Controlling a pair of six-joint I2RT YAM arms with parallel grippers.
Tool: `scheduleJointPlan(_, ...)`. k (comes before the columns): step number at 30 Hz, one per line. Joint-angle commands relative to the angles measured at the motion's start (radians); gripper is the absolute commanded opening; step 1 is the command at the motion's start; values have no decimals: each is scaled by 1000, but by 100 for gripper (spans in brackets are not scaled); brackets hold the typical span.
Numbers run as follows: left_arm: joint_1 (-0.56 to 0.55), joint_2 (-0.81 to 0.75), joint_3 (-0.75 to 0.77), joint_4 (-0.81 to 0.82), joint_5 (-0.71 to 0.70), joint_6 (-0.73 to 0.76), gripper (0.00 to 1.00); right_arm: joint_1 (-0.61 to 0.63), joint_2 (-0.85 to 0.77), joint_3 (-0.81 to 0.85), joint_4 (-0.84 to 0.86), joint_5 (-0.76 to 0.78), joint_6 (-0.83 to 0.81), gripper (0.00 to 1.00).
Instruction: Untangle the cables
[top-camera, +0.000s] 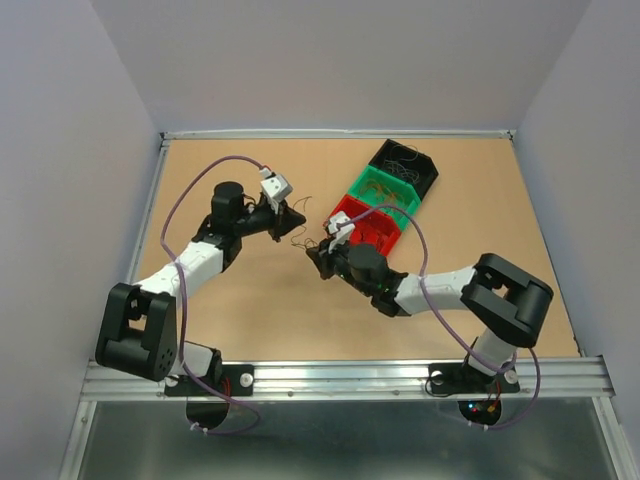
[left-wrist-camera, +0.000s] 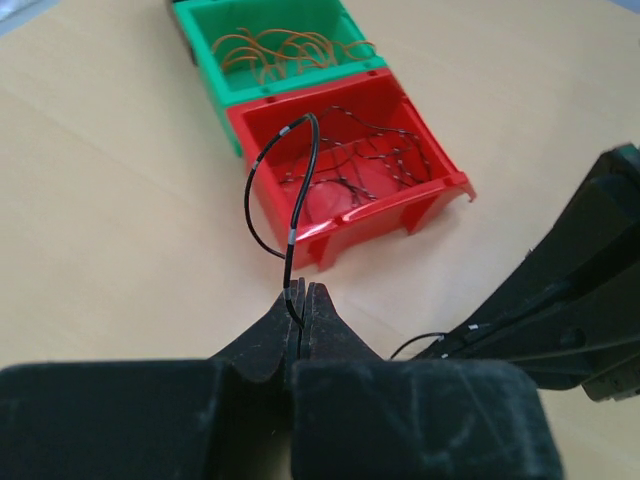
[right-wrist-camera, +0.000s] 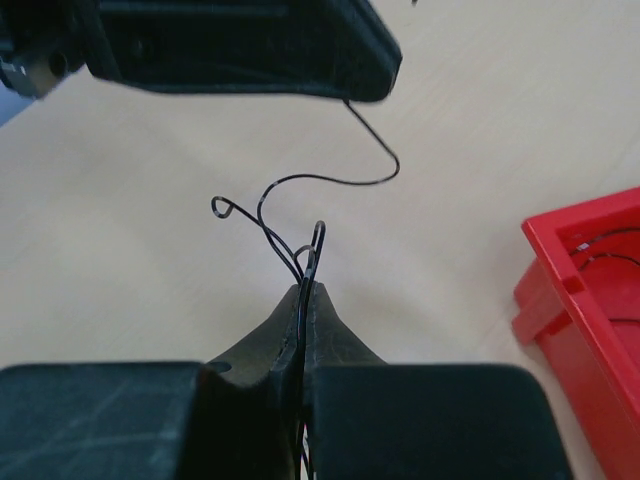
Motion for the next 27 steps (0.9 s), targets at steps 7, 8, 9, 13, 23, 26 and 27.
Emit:
scheduleJointPlan(7,-307,133,305,-264,-165,231,0,-184,-390,-216,-60,-3,78,0)
scheduleJointPlan(8,-317,194,391,-296,-170,244,0,-208,-419,-222,-92,-17,76,1)
scheduleJointPlan(9,-321,228,437,-329,-159,256,0,-225,-431,-228,-103,-33,72,1)
scheduleJointPlan(13,-340,476,713,-630,-143,407,0,-348,-433,-236,-132,-135,52,1)
scheduleJointPlan(23,-372,747,982,-853,-242,575,0,-458,-168,-154,-94,-234,-25,1)
scheduleJointPlan(26,-372,778,982,-878,-275,581,0,-458,-90,-127,-80,-251,-52,0)
scheduleJointPlan(27,-372,779,982,-876,-286,578,0,-459,-74,-122,-62,-260,-57,1)
